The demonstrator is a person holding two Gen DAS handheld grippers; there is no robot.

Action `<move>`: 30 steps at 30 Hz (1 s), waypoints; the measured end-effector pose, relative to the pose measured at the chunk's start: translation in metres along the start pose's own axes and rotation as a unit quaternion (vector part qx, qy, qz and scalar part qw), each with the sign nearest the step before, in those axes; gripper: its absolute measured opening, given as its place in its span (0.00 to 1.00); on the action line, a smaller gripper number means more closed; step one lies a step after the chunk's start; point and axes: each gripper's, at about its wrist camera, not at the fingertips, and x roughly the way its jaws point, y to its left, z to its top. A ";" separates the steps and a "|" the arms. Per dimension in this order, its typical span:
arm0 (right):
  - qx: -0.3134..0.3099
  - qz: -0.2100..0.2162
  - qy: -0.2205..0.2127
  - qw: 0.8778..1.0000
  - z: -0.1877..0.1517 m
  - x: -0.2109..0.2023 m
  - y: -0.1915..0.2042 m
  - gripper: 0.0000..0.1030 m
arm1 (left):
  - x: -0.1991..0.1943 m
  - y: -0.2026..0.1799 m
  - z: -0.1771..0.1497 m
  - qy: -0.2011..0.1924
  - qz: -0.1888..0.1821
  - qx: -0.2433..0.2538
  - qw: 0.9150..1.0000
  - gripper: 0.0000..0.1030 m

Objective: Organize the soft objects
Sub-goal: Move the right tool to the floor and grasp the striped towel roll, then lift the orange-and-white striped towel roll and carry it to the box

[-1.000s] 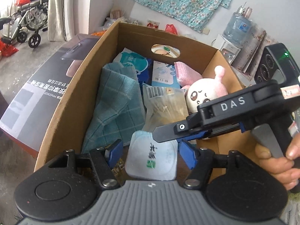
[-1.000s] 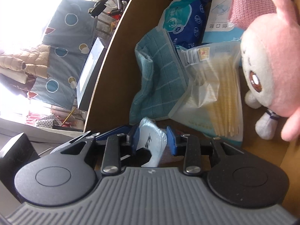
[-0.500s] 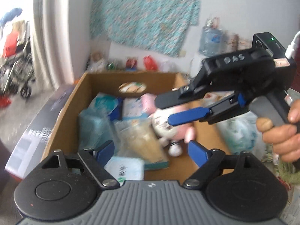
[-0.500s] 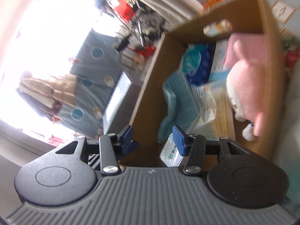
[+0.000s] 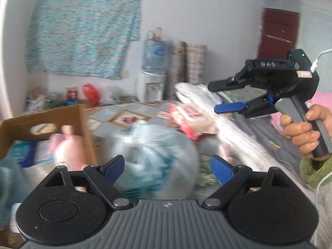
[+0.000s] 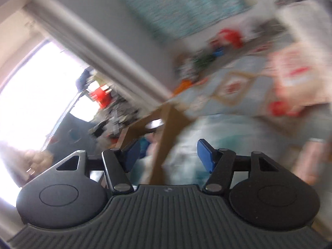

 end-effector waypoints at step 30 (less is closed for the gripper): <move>0.039 -0.175 0.070 0.981 -0.054 0.037 -0.151 0.40 | 0.168 -0.110 -0.042 0.084 -0.024 0.120 0.989 0.53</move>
